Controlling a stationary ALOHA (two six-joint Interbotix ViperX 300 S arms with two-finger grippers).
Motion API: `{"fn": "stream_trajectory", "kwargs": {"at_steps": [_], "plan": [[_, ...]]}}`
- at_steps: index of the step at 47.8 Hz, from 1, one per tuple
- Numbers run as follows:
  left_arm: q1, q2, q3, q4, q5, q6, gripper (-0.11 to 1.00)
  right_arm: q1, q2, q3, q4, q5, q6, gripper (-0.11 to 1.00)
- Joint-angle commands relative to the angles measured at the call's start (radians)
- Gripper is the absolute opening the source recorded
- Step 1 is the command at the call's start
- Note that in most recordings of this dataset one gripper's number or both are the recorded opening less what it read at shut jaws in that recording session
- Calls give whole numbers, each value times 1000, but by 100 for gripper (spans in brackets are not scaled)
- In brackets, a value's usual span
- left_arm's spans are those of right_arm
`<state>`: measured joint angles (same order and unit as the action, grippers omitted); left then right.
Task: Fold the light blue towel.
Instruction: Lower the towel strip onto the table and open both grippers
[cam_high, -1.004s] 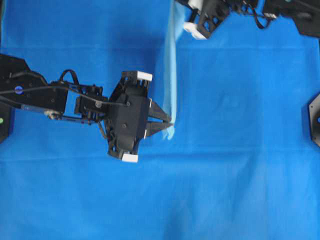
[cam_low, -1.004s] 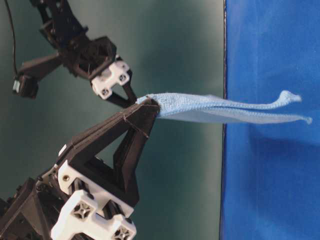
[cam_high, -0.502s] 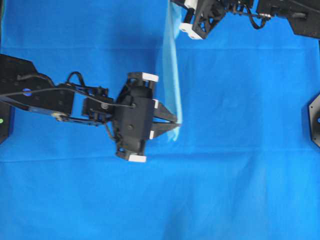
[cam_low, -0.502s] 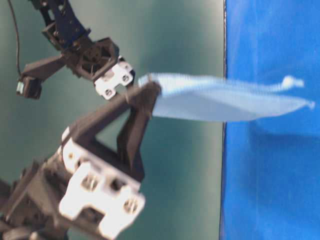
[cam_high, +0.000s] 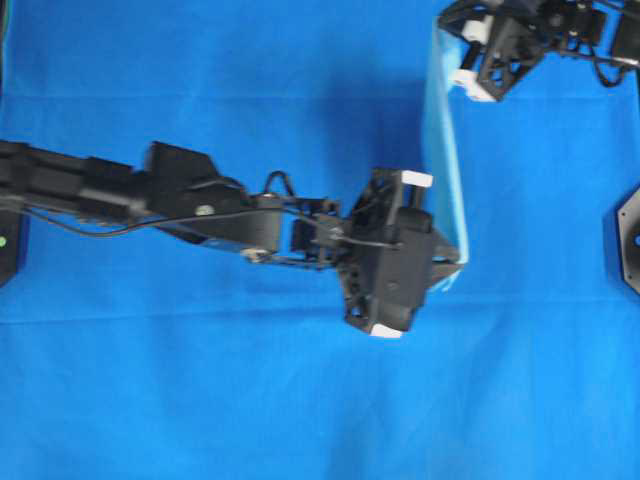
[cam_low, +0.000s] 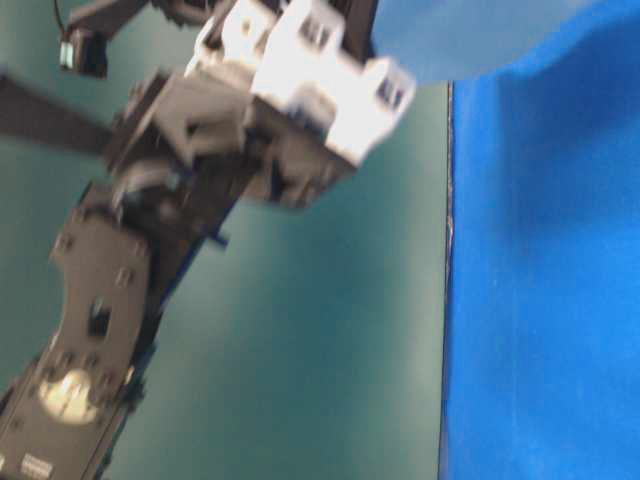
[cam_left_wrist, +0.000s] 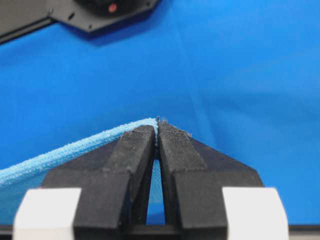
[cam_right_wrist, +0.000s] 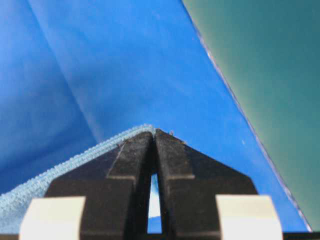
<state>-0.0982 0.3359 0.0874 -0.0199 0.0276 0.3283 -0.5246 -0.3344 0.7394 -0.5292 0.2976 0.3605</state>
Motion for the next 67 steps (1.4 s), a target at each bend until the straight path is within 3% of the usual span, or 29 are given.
{"fn": "stream_trajectory", "kwargs": {"at_steps": [1,12,21,26,36,47,67], "plan": [[-20,-2,-58,-2,-11,-3,2,-25,-35,0,-6,3,0,2],[-20,-9,-5,-3,-14,-83,2,-25,67,-20,-6,-17,-5,2],[-18,-51,143,-3,-31,-178,2,-20,236,-92,-5,-138,2,2],[-25,-92,242,-5,-40,-198,2,-8,311,-147,-5,-202,0,2],[-26,-155,402,-5,-100,-278,2,15,397,-247,-5,-227,-11,2],[-20,-195,491,-5,-156,-288,2,21,426,-273,-5,-230,-12,2],[3,-198,492,-5,-156,-279,5,21,426,-265,-6,-252,-14,2]]}}
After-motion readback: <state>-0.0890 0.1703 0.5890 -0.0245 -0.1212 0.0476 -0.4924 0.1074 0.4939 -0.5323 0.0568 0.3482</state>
